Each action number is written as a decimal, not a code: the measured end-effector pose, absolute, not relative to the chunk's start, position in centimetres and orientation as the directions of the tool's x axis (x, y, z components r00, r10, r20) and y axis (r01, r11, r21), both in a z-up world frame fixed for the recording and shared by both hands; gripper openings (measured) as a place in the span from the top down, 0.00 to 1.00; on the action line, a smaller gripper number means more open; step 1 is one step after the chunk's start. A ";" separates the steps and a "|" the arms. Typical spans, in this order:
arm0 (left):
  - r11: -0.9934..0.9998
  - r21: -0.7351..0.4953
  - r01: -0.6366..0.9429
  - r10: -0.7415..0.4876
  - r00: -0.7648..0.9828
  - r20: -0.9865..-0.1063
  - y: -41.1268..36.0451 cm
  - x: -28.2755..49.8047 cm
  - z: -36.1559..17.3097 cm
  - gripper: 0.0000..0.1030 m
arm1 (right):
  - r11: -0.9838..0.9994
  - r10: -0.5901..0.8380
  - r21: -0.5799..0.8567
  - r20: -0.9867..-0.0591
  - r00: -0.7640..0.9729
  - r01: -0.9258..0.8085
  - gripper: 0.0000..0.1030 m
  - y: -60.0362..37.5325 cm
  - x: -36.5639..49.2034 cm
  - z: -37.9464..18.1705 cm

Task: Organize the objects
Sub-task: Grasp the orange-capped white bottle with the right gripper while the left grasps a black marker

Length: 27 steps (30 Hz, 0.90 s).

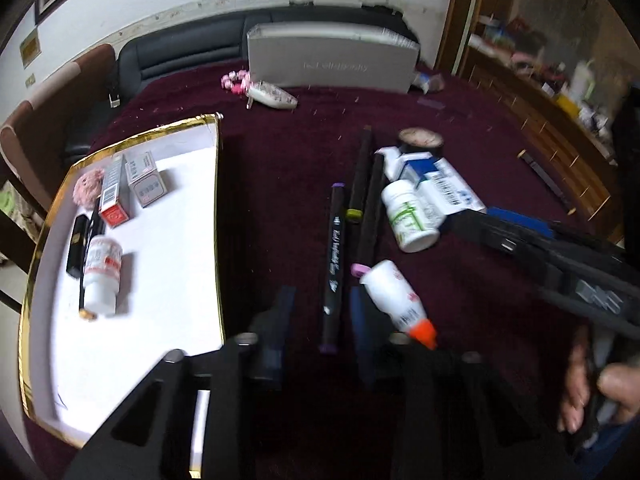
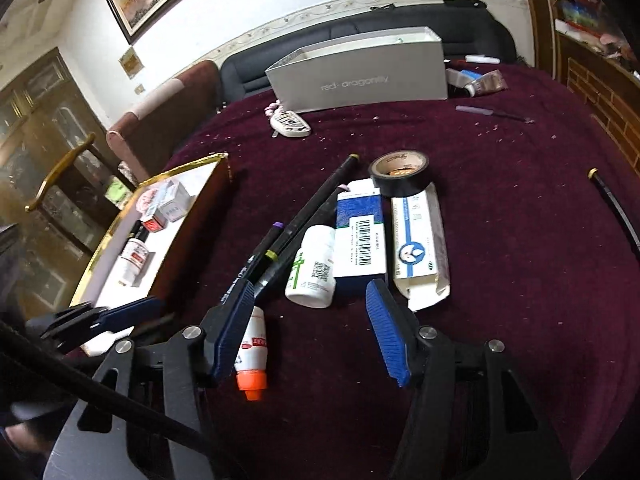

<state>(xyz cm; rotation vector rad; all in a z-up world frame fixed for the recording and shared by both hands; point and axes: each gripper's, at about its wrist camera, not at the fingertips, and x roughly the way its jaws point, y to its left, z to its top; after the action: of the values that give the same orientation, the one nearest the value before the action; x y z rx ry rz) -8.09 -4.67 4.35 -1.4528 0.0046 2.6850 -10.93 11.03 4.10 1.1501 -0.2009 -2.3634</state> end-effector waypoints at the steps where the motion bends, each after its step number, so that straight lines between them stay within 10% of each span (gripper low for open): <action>1: -0.997 -0.031 -0.077 0.067 -0.539 -0.840 -4.6 -9.0 4.3 0.80 | -0.858 -0.507 0.349 -0.693 -0.513 0.377 0.43 11.3 -11.0 4.0; 16: -0.995 0.018 -0.096 0.026 -0.438 -0.899 -3.3 -14.4 0.4 0.89 | -0.829 -0.557 0.416 -0.681 -0.475 0.374 0.43 12.3 -11.0 3.3; 27: -0.998 -0.039 -0.044 0.055 -0.476 -0.877 -4.0 -4.8 0.7 0.89 | -0.825 -0.525 0.319 -0.737 -0.425 0.466 0.43 9.1 -9.8 2.3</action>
<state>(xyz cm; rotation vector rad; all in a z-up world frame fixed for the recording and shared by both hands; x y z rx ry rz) -4.82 -3.96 0.65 -1.5758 -0.0163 2.6506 -9.83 9.11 2.26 1.1943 -0.0883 -2.2464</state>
